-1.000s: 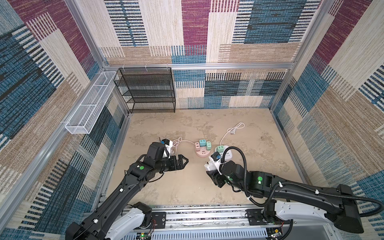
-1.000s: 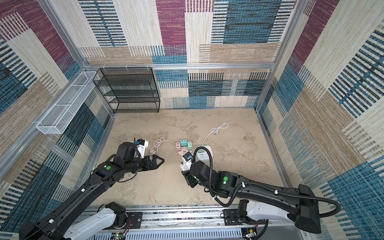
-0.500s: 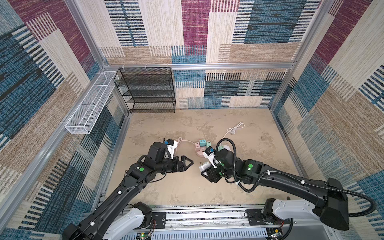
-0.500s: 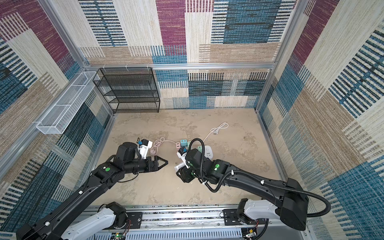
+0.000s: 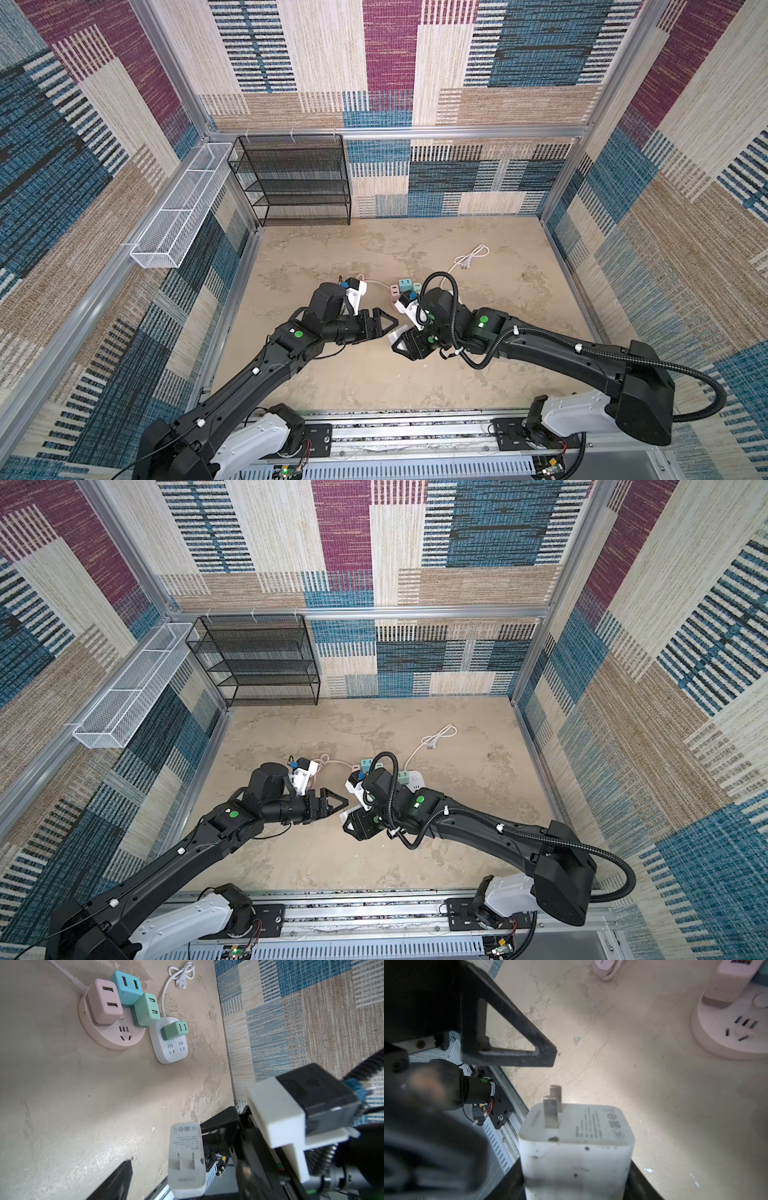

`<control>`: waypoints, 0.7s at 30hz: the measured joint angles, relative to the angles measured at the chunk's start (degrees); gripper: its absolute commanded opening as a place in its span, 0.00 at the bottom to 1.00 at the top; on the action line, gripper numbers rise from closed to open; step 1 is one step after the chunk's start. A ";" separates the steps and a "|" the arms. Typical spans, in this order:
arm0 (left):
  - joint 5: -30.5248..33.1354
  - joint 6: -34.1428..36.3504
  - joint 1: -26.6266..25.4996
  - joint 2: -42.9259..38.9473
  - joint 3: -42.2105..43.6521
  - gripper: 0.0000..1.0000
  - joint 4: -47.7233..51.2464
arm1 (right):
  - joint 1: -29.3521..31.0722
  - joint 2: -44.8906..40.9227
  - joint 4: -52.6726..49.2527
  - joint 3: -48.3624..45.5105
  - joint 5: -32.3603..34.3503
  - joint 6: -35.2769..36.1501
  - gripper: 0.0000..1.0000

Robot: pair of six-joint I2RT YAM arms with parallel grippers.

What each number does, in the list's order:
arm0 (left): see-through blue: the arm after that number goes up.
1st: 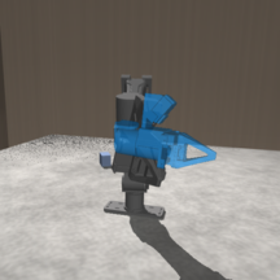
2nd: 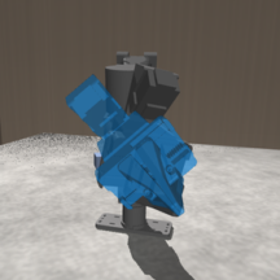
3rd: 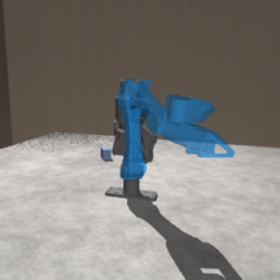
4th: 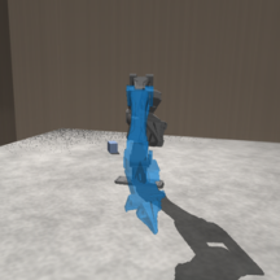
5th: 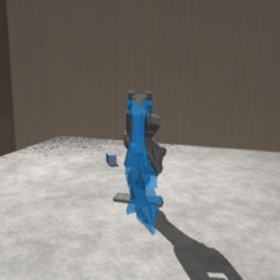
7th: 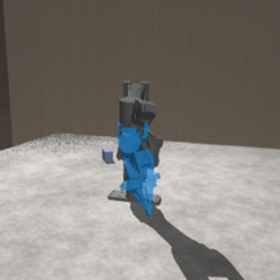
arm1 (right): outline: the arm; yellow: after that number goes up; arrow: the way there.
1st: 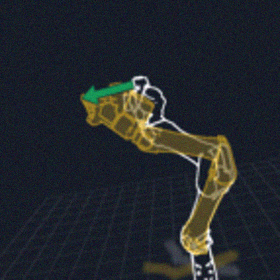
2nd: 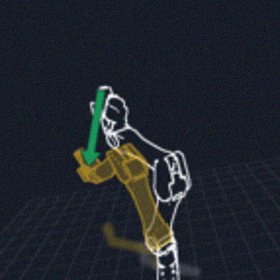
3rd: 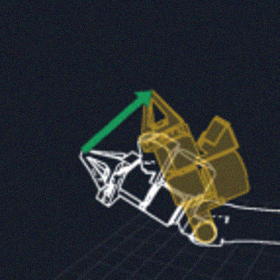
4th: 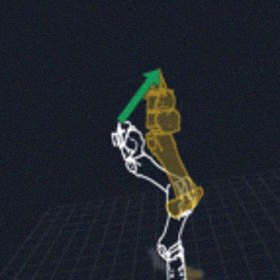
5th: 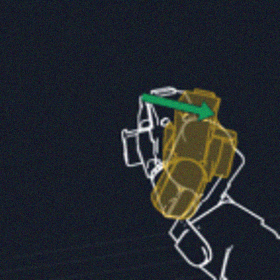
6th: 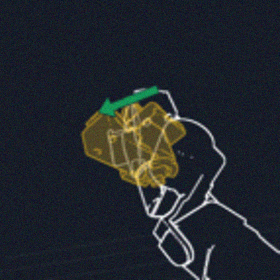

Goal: Insert the plug
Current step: 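Close the left gripper on the white charger held by the right gripper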

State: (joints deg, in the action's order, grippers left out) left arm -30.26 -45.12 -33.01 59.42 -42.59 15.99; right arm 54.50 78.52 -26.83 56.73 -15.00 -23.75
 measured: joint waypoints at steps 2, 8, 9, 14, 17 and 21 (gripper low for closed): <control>-0.02 -0.39 -0.35 0.72 -0.07 0.80 -0.28 | -0.35 0.74 -0.02 0.79 0.04 -0.59 0.00; 0.31 -2.01 -1.25 2.27 0.00 0.75 -1.27 | -0.61 2.23 -0.66 3.30 0.04 -1.64 0.00; 0.37 -2.64 -1.31 2.34 0.04 0.74 -1.77 | -0.61 2.45 -0.85 3.63 0.07 -1.66 0.00; 0.87 -3.06 -1.77 3.19 0.07 0.61 -3.41 | -0.57 2.93 -1.09 4.42 0.28 -1.62 0.00; 1.42 -3.32 -1.97 3.96 0.04 0.58 -3.78 | -0.57 3.13 -1.36 4.68 0.61 -1.62 0.00; 1.60 -4.13 -2.14 4.70 0.00 0.51 -4.17 | -0.57 3.41 -2.16 5.27 1.92 -1.57 0.00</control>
State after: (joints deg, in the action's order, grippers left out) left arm -28.67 -49.25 -35.16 64.12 -42.59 11.81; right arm 53.93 81.93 -28.99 62.00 -13.08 -25.32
